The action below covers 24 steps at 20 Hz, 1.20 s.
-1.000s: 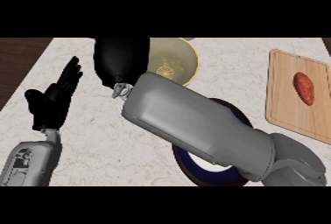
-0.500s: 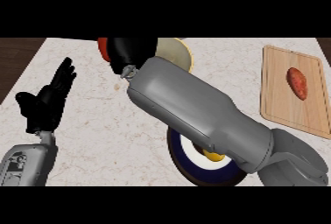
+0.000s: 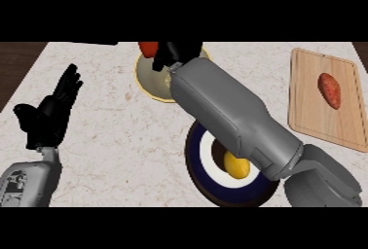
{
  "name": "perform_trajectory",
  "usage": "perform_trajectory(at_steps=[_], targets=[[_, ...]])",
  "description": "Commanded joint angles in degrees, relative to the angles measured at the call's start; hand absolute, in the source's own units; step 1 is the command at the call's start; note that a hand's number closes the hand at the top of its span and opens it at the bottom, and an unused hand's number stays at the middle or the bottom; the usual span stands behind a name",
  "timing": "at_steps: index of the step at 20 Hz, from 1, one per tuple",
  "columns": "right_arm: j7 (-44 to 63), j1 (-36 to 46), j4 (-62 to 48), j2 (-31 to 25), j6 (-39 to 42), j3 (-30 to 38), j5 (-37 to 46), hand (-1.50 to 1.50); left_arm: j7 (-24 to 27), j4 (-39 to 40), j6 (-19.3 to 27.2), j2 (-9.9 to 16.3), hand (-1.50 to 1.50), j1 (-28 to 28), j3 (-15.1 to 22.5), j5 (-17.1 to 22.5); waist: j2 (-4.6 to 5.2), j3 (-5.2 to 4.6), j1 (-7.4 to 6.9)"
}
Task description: Pick the bell pepper from the plate and place it in the bowl
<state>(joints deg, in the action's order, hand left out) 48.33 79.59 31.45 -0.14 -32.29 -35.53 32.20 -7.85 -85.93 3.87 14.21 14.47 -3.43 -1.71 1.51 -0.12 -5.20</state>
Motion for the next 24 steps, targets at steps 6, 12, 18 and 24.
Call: perform_trajectory(at_steps=[6, 12, 18, 24], targets=[[-3.9, -2.1, -15.0, 0.1, 6.4, 2.8, -4.6, 1.50, -0.3, -0.3, -0.3, 0.4, 0.00, -0.1, -0.7, 0.4, 0.62, -0.03, -0.18], [-13.5, -4.2, -16.9, 0.1, 7.8, 7.8, -10.2, -1.50, -1.4, -1.9, -0.7, 0.3, 0.00, 0.3, -0.5, 0.7, 0.43, 0.11, -0.33], [-26.5, -7.7, -10.9, 0.1, -2.3, 17.1, -17.6, -1.50, 0.0, -1.5, -0.3, 0.2, 0.00, -2.7, -1.4, 0.6, -0.16, 0.21, 1.41], [-41.0, -12.3, -0.1, -1.1, -12.1, 29.6, -27.9, -1.50, 1.3, -0.7, 0.0, -0.1, 0.00, -3.1, -2.1, 0.8, -0.08, 0.33, 2.97]])
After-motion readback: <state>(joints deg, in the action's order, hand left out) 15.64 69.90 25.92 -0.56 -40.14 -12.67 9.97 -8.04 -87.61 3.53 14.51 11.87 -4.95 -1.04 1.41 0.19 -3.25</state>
